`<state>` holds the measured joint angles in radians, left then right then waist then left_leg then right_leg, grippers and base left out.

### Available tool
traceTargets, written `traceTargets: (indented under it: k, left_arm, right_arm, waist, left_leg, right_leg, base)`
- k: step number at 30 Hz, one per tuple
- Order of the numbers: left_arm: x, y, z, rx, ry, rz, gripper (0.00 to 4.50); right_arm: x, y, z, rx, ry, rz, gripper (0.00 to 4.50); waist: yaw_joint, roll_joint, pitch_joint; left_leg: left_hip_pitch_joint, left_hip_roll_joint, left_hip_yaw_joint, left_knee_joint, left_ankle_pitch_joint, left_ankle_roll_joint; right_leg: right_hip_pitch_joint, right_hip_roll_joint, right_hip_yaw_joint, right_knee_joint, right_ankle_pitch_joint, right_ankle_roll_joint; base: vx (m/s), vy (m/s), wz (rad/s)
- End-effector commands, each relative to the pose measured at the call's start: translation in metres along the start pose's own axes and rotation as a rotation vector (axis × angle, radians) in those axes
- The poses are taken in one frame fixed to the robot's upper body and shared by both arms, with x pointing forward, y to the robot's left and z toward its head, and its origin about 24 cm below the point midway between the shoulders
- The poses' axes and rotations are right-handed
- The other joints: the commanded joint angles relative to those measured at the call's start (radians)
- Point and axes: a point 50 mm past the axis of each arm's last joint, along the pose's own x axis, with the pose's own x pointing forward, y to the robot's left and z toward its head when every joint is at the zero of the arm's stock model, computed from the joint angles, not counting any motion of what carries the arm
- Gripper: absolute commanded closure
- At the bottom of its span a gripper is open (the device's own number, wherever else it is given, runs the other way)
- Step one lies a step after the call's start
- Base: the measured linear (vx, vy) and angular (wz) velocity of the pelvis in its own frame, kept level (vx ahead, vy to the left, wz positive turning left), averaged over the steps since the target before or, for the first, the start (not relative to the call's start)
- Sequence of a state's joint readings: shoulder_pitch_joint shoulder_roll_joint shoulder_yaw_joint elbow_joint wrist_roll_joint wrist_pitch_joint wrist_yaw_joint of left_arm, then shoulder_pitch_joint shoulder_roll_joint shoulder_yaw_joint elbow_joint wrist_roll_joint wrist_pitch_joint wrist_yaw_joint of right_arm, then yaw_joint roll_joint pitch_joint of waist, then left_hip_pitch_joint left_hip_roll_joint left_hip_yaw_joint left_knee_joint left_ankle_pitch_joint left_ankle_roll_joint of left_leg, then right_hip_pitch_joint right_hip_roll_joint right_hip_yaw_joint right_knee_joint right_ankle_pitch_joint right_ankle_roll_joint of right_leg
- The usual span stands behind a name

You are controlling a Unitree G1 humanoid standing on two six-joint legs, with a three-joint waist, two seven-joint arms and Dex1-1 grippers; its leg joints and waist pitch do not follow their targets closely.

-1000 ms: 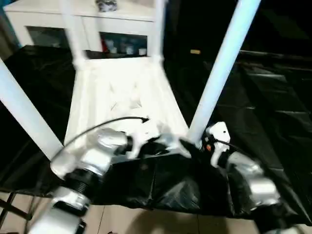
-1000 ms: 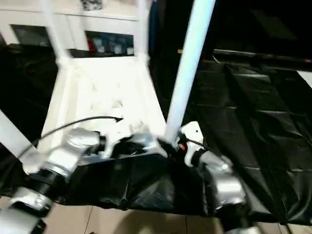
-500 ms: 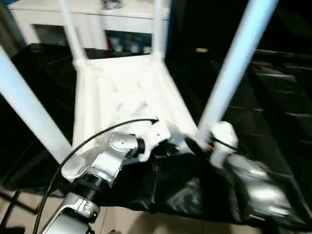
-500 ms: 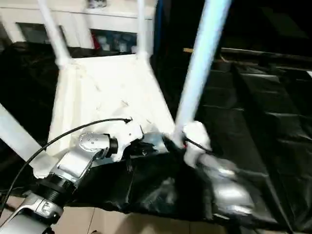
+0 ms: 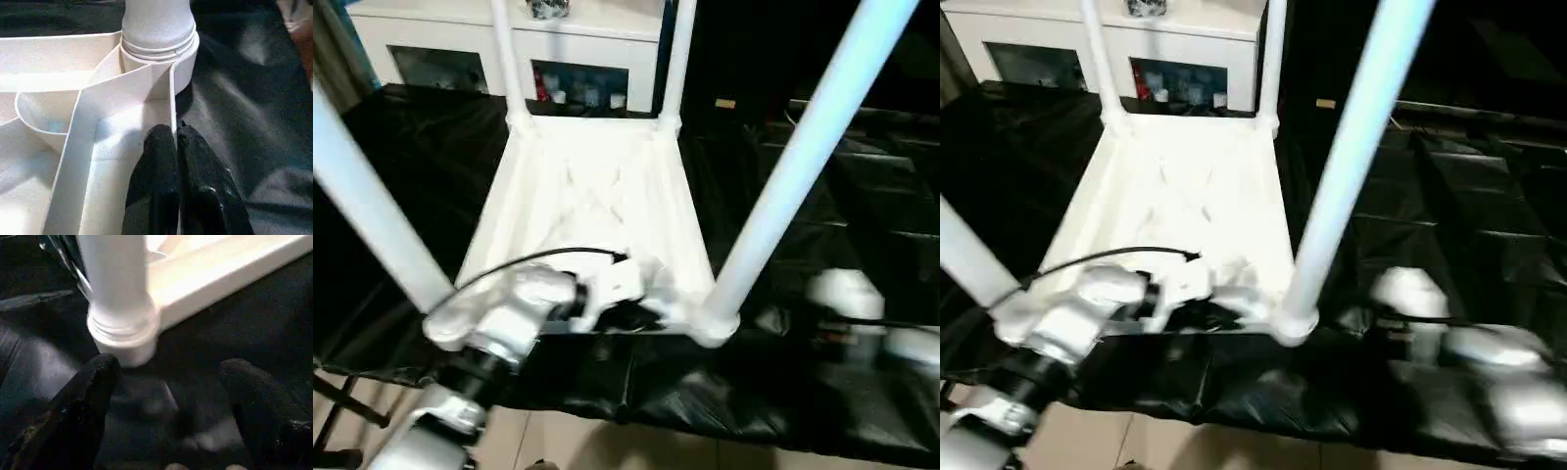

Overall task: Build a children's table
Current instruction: Rotate leg to tighten

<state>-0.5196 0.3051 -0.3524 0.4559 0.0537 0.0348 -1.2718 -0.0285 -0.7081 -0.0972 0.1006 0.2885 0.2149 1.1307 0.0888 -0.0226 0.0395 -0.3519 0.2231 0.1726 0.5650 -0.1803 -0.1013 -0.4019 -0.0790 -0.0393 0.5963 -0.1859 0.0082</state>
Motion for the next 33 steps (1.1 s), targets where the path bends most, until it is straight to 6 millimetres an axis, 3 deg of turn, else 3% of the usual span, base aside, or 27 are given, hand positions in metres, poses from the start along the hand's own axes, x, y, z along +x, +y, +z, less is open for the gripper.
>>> traceTargets:
  k: [1, 5, 10, 17, 19, 20, 22, 24, 25, 26, 28, 31, 33]
  left_arm:
    - [0.005, -0.006, 0.003, 0.021, -0.017, -0.093, 4.5]
    - [0.005, -0.009, 0.005, 0.019, -0.048, -0.129, 4.5]
    - [0.008, -0.017, 0.011, 0.015, -0.119, -0.188, 4.5]
    - [-0.001, -0.016, 0.012, 0.048, -0.128, -0.152, 4.5]
    - [-0.009, -0.012, 0.016, 0.024, -0.178, -0.112, 3.95]
    - [-0.013, -0.011, 0.017, 0.023, -0.195, -0.093, 3.95]
    - [-0.026, -0.007, 0.021, -0.006, -0.266, -0.003, 3.95]
    - [-0.036, -0.005, 0.023, -0.032, -0.331, 0.09, 3.64]
    - [-0.043, -0.003, 0.025, -0.044, -0.383, 0.173, 3.53]
    - [-0.049, -0.001, 0.025, -0.057, -0.407, 0.279, 3.52]
    - [-0.056, 0.001, 0.022, -0.07, -0.409, 0.424, 3.48]
    - [-0.062, 0.002, 0.011, -0.161, -0.415, 0.723, 3.18]
    - [-0.063, 0.003, 0.002, -0.255, -0.415, 0.87, 3.07]
  right_arm:
    - [-0.011, -0.005, 0.002, 0.021, -0.013, -0.025, 0.75]
    - [-0.014, -0.011, 0.005, 0.034, -0.045, -0.106, 0.75]
    - [0.004, -0.01, 0.004, 0.045, -0.1, -0.232, 0.75]
    - [0.024, -0.015, 0.003, 0.173, -0.184, -0.438, 0.75]
    - [0.03, -0.014, 0.006, 0.188, -0.221, -0.478, 0.42]
    - [0.032, -0.013, 0.007, 0.193, -0.233, -0.49, 0.42]
    - [0.038, -0.01, 0.011, 0.189, -0.268, -0.544, 0.38]
    - [0.042, -0.007, 0.013, 0.201, -0.294, -0.576, 0.03]
    - [0.044, -0.004, 0.015, 0.19, -0.298, -0.594, 0.0]
    - [0.046, -0.001, 0.017, 0.174, -0.3, -0.613, 0.0]
    - [0.049, 0.003, 0.02, 0.15, -0.298, -0.657, 0.0]
    - [0.049, 0.003, 0.02, 0.21, -0.34, -0.822, 0.0]
    - [0.05, 0.008, 0.021, 0.167, -0.369, -0.861, 0.0]
  waist:
    - [0.001, -0.019, -0.055]
    - [0.001, -0.021, -0.055]
    - [0.0, -0.034, -0.053]
    - [-0.004, -0.028, -0.05]
    - [-0.003, -0.021, -0.05]
    - [-0.004, -0.027, -0.051]
    - [-0.001, -0.022, -0.056]
    - [-0.006, -0.017, -0.053]
    - [-0.008, -0.02, -0.052]
    - [-0.009, -0.017, -0.051]
    - [-0.011, -0.021, -0.05]
    - [-0.018, -0.02, -0.046]
    - [-0.019, -0.006, -0.046]
  left_leg:
    - [-0.005, 0.002, 0.012, -0.048, -0.163, 0.104]
    - [-0.002, 0.002, 0.015, -0.045, -0.148, 0.114]
    - [-0.002, 0.003, 0.016, -0.047, -0.154, 0.096]
    - [0.0, 0.0, 0.016, -0.053, -0.182, 0.06]
    - [0.002, 0.0, 0.016, -0.053, -0.193, 0.05]
    - [-0.001, 0.0, 0.016, -0.054, -0.186, 0.047]
    - [0.0, 0.002, 0.016, -0.052, -0.169, 0.04]
    - [-0.002, 0.001, 0.016, -0.052, -0.169, 0.032]
    - [-0.003, -0.001, 0.016, -0.053, -0.175, 0.033]
    - [-0.001, 0.0, 0.016, -0.053, -0.188, 0.029]
    - [-0.003, -0.001, 0.016, -0.053, -0.198, 0.027]
    - [-0.001, -0.001, 0.014, -0.058, -0.242, 0.011]
    - [0.003, 0.0, 0.013, -0.058, -0.279, -0.004]
  right_leg:
    - [0.052, -0.041, 0.027, -0.064, -0.16, -0.195]
    - [0.05, -0.04, 0.026, -0.061, -0.132, -0.219]
    - [0.048, -0.041, 0.026, -0.062, -0.187, -0.203]
    - [0.041, -0.042, 0.027, -0.067, -0.261, -0.161]
    - [0.04, -0.042, 0.028, -0.069, -0.268, -0.156]
    - [0.042, -0.042, 0.027, -0.065, -0.257, -0.157]
    - [0.043, -0.043, 0.028, -0.055, -0.201, -0.181]
    - [0.044, -0.037, 0.026, -0.051, -0.136, -0.196]
    - [0.045, -0.034, 0.025, -0.053, -0.142, -0.193]
    - [0.046, -0.036, 0.026, -0.053, -0.149, -0.191]
    - [0.047, -0.035, 0.025, -0.058, -0.175, -0.175]
    - [0.04, -0.034, 0.025, -0.07, -0.276, -0.128]
    - [0.033, -0.03, 0.028, -0.074, -0.291, -0.109]
  base:
    - [0.0, 0.0, 0.0]
    - [0.0, 0.0, 0.0]
    - [0.0, 0.0, 0.0]
    - [0.0, 0.0, 0.0]
    - [0.0, 0.0, 0.0]
    - [0.0, 0.0, 0.0]
    - [0.0, 0.0, 0.0]
    - [0.0, 0.0, 0.0]
    - [0.0, 0.0, 0.0]
    - [0.0, 0.0, 0.0]
    - [0.0, 0.0, 0.0]
    - [0.0, 0.0, 0.0]
    - [0.0, 0.0, 0.0]
